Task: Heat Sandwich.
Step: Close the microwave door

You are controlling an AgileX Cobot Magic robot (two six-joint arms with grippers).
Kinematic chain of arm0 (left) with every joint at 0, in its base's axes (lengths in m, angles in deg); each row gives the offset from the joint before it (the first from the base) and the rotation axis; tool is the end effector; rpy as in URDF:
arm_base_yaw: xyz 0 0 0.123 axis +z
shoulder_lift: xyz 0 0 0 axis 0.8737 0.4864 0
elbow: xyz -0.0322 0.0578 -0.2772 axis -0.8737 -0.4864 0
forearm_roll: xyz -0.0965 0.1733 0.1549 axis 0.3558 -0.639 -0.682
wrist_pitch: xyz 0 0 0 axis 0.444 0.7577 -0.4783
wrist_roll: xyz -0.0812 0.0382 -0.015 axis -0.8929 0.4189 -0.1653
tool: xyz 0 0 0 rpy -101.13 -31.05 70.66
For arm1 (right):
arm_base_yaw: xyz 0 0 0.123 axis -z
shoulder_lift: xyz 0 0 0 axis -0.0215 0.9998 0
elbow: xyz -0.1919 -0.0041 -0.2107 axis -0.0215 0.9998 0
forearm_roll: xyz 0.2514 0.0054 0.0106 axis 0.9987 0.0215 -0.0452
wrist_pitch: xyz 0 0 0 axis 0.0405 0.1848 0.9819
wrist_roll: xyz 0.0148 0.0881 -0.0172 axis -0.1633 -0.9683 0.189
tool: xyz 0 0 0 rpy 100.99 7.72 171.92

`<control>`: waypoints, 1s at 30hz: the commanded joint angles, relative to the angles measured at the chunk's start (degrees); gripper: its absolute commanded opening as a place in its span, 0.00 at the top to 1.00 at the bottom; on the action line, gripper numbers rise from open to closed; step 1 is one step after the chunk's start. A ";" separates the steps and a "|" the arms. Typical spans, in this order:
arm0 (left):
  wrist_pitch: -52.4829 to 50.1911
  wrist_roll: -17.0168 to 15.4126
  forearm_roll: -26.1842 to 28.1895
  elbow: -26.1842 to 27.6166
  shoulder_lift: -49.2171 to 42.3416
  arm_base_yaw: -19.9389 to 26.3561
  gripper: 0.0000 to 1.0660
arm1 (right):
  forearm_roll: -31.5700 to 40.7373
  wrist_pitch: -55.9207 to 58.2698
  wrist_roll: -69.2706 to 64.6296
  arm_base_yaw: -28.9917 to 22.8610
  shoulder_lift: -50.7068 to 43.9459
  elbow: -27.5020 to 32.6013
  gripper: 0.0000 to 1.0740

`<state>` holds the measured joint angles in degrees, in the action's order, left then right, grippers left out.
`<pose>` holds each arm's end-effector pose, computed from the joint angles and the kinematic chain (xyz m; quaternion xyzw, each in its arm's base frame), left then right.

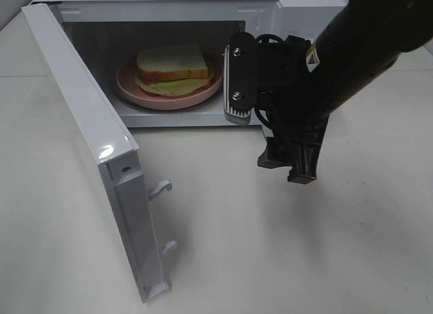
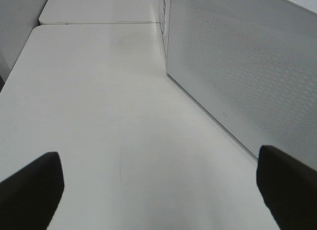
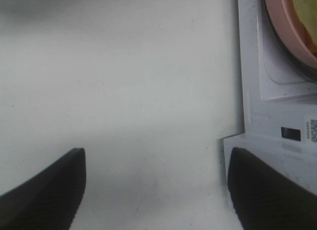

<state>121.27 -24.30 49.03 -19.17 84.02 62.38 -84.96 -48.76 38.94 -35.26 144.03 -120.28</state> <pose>-0.0047 -0.0113 0.2789 0.0291 0.8438 -0.0404 0.5343 0.2569 0.1846 0.2390 -0.6635 0.6896 -0.0624 0.2833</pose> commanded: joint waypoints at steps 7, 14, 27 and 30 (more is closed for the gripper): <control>-0.17 -0.34 0.11 -0.17 -1.43 0.06 0.06 | 0.11 0.86 -9.63 -0.29 -11.17 8.88 0.29; -0.17 -0.34 0.11 -0.17 -1.43 0.06 0.06 | 0.11 2.98 -15.30 -0.29 -17.70 12.78 0.29; -0.17 -0.34 0.11 -0.17 -1.43 0.06 0.06 | 0.11 19.37 -35.52 -0.29 -29.97 14.55 0.29; -0.17 -0.34 0.11 -0.17 -1.43 0.06 0.06 | 0.11 24.35 -40.11 -0.29 -33.12 14.55 0.29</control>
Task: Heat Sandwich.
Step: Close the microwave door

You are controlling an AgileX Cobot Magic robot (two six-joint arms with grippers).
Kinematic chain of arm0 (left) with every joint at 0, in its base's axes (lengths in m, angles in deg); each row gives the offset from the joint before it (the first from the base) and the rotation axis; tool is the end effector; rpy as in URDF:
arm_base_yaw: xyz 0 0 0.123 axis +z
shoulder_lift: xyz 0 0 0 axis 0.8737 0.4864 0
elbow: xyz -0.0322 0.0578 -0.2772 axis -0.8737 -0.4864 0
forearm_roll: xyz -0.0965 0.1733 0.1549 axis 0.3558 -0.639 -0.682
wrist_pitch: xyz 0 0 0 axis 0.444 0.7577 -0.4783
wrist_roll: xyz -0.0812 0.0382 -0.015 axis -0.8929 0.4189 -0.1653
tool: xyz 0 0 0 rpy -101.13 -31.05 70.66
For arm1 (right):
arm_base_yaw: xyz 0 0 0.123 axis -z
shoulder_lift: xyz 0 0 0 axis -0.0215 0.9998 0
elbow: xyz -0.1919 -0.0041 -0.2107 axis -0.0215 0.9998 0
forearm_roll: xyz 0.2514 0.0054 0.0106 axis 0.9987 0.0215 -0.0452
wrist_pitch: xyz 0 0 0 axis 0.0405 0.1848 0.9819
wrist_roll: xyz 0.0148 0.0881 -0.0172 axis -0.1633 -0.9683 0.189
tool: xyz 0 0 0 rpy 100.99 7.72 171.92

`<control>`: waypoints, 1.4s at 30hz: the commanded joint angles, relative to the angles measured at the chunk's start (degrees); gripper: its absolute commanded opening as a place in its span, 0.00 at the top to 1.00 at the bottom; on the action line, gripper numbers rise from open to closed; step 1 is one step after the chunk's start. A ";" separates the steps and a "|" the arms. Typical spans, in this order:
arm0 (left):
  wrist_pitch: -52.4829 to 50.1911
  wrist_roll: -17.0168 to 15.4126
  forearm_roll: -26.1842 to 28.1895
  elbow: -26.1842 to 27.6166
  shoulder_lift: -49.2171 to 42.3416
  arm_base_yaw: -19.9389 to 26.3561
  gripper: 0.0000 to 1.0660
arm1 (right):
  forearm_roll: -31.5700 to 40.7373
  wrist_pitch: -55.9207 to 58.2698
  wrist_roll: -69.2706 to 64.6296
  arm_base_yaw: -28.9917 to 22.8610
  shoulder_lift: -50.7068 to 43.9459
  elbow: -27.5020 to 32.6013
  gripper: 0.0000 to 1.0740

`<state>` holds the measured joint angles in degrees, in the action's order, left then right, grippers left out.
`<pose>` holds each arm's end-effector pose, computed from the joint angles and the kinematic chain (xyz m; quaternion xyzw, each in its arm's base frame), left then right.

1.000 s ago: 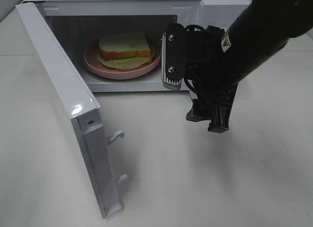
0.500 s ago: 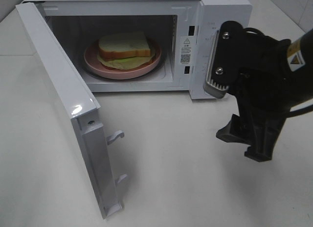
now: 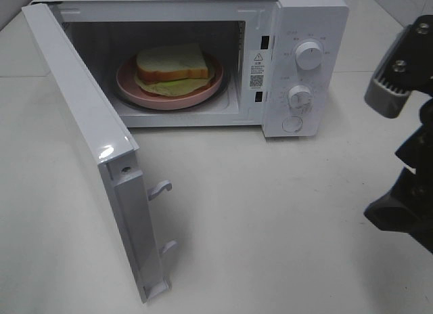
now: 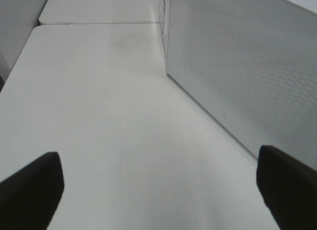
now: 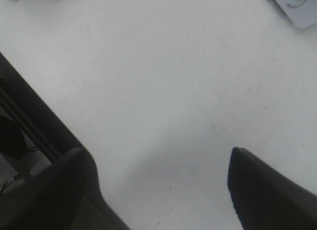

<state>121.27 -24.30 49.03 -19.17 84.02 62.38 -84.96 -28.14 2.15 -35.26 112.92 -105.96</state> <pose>-0.0047 -0.0113 0.2789 0.0291 0.8438 -0.0404 0.5343 0.1461 0.0996 0.2832 -0.4036 0.8773 0.0145 0.2593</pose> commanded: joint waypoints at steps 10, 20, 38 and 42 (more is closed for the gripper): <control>-0.17 -0.34 0.11 -0.17 -1.43 0.06 0.06 | -0.23 13.12 -8.48 -0.29 -8.25 0.29 0.29; -0.17 -0.34 0.11 -0.17 -1.43 0.06 0.06 | -1.72 13.18 -9.80 9.74 -21.43 6.02 0.29; -0.17 -0.34 0.11 -0.17 -1.43 0.06 0.06 | -1.43 9.51 -10.94 23.15 -38.45 12.38 0.29; -0.17 -0.34 0.11 -0.17 -1.43 0.06 0.06 | -1.20 8.59 -11.23 25.95 -42.97 13.92 0.29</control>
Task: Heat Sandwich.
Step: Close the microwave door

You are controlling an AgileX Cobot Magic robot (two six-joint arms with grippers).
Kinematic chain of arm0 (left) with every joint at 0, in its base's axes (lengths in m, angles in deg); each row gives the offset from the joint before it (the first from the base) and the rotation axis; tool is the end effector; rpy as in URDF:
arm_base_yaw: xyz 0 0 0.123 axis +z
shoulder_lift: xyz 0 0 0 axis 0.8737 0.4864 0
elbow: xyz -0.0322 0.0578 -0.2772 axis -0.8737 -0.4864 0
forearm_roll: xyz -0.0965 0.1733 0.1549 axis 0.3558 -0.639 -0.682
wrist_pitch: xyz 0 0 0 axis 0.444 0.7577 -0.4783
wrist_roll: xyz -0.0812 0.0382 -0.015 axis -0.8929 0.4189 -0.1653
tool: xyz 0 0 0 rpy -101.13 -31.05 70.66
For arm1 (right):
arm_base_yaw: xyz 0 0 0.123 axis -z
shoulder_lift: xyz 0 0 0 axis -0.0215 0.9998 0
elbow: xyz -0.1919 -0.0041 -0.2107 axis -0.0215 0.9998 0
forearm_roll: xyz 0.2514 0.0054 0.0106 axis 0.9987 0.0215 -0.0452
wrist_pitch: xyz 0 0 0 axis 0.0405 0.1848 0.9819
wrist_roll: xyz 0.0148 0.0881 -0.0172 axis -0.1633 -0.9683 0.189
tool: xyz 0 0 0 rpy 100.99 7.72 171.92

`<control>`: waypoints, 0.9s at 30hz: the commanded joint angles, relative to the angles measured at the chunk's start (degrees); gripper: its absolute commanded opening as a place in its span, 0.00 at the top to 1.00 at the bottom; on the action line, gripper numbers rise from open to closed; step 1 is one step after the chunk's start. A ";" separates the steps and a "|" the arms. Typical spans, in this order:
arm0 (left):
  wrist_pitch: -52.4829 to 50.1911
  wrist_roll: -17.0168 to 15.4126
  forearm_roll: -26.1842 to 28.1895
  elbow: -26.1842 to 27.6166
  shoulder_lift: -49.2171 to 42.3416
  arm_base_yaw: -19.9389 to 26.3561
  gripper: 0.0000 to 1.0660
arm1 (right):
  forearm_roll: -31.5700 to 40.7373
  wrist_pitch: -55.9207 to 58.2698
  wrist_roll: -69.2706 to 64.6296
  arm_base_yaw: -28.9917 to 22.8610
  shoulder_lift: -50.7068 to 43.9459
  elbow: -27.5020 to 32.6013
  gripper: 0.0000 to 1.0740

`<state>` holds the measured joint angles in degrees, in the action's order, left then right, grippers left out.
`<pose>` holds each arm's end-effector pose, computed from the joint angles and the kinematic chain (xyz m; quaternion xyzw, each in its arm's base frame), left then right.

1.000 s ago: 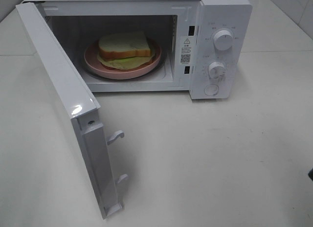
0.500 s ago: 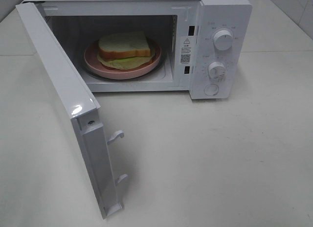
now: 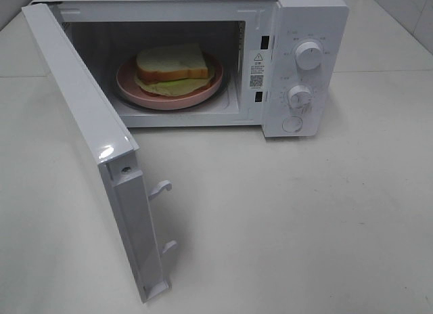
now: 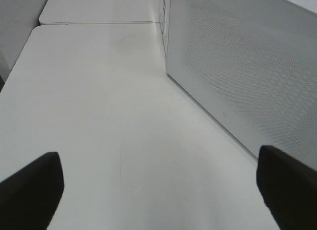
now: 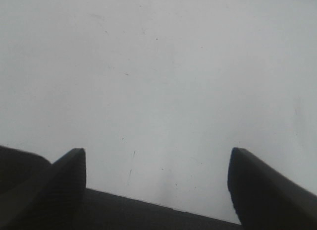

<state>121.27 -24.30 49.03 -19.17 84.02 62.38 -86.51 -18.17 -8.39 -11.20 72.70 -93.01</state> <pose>-0.0047 -0.0113 0.2789 0.0291 0.8438 -0.0404 0.5343 0.0414 -0.0009 0.2793 -0.1053 0.9093 -0.0182 0.4022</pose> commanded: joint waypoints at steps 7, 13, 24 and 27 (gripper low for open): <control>-0.17 -0.34 0.11 -0.17 -1.43 0.06 0.06 | 0.34 -1.38 -0.74 6.47 -11.86 0.97 0.29; -0.17 -0.34 0.11 -0.17 -1.43 0.06 0.06 | 0.34 -1.38 -0.74 8.71 -17.65 1.09 0.29; -0.17 -0.34 0.11 -0.17 -1.43 0.06 0.06 | 0.34 -1.38 -0.80 8.82 -18.96 1.15 0.29; -0.17 -0.34 0.11 -0.17 -1.43 0.06 0.06 | 0.34 -1.38 -0.80 8.82 -18.96 1.15 0.29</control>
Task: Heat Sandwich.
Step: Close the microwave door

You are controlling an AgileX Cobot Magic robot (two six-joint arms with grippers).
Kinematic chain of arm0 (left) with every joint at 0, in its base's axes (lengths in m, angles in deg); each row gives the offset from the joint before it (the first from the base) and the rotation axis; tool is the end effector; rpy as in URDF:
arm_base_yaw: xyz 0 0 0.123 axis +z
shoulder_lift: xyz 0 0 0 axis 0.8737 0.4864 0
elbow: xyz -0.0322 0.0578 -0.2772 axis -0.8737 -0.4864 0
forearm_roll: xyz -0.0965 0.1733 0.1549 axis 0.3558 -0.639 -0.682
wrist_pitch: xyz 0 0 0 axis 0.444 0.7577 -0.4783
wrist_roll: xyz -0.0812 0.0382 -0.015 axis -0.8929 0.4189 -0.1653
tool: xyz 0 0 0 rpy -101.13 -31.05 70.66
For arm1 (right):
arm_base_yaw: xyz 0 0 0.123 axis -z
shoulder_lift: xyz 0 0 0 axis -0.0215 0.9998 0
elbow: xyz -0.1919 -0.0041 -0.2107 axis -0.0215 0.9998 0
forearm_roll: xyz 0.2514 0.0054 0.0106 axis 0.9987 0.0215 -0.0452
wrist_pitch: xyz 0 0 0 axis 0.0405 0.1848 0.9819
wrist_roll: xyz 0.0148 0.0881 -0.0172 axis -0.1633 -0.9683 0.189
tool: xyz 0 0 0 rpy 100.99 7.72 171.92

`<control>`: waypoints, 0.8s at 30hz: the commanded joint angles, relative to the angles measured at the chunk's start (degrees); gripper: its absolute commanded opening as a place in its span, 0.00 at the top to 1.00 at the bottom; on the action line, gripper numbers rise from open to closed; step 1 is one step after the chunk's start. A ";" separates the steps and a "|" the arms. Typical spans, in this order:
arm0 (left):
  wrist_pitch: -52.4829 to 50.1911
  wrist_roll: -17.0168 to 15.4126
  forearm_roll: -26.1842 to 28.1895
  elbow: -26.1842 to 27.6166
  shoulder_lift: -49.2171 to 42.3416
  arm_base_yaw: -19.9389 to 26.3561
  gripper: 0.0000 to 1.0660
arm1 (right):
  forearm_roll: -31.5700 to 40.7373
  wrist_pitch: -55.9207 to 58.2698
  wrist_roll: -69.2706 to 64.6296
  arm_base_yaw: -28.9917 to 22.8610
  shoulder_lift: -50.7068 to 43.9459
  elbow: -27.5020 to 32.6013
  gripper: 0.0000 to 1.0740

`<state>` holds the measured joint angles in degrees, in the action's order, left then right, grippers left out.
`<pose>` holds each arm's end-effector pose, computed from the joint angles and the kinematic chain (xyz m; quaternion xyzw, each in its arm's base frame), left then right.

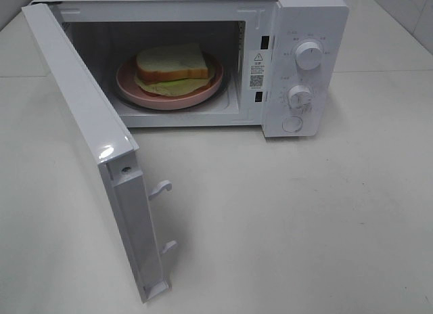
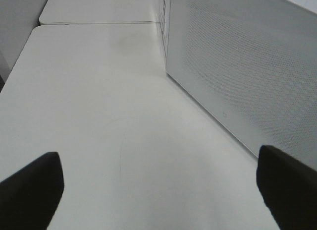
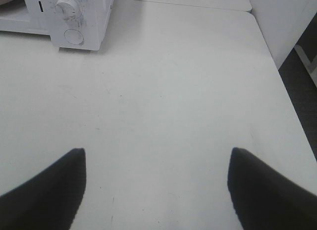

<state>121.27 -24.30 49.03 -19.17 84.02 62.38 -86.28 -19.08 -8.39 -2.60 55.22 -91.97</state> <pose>-0.0047 -0.0113 0.2789 0.0291 0.8438 -0.0404 0.5343 -0.0051 -0.0098 0.2804 -0.0262 0.8446 -0.0421 0.5332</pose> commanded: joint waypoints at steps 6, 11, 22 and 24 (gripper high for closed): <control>-0.17 -0.34 0.11 -0.17 -1.43 0.06 0.06 | 0.11 -0.46 -0.80 0.23 -1.49 0.11 0.29; -0.17 -0.34 0.11 -0.17 -1.43 0.06 0.06 | 0.11 -0.46 -0.80 0.23 -1.49 0.11 0.29; -0.17 -0.34 0.11 -0.17 -1.43 0.06 0.06 | 0.11 -0.46 -0.86 0.23 -1.49 0.11 0.29; -0.17 -0.34 0.11 -0.17 -1.43 0.06 0.06 | 0.11 -0.46 -0.86 0.23 -1.49 0.11 0.29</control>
<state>121.27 -24.30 49.03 -19.17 84.02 62.38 -86.28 -19.08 -8.39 -2.60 55.22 -91.97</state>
